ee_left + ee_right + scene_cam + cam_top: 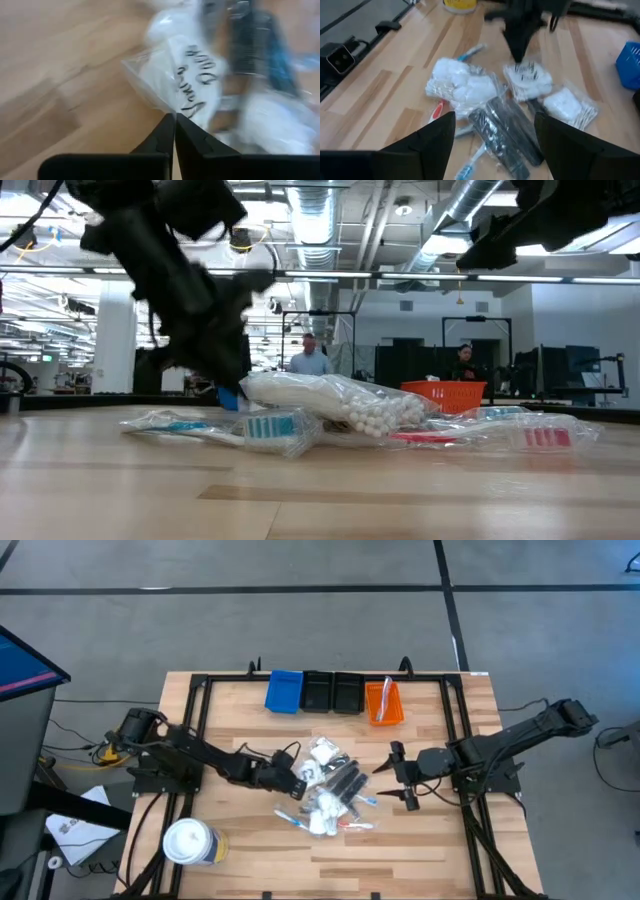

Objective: Pick & Place Travel size toiletries
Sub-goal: Put the white vanity pack into the right black bin

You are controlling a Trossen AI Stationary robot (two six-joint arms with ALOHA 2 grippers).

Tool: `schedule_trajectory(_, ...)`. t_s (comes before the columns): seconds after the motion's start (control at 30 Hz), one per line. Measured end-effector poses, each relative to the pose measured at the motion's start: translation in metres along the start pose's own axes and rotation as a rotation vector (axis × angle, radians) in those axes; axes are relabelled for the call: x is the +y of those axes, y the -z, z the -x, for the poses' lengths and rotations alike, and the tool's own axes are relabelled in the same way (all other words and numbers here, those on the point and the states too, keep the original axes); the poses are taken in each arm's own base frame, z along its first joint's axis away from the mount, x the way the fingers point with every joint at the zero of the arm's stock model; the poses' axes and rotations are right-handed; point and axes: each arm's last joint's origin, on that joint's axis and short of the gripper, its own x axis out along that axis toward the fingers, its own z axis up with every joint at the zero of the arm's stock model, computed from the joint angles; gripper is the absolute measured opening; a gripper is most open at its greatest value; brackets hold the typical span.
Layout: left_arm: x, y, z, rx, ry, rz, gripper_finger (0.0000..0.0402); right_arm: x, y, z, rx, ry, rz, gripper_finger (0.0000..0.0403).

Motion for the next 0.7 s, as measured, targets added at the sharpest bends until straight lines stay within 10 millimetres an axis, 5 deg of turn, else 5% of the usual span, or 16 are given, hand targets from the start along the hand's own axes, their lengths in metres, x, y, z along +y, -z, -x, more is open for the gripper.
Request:
schedule_trajectory(0.4,-0.024,-0.032,0.074,-0.038,0.341,-0.295,0.0001,0.006,-0.005,-0.032,-0.069,-0.041,-0.04,0.0265)
schedule_trajectory(0.7,-0.034,-0.029,0.073,0.127,0.484,-0.366,0.0,0.011,-0.024,-0.043,-0.118,-0.267,-0.036,0.0265)
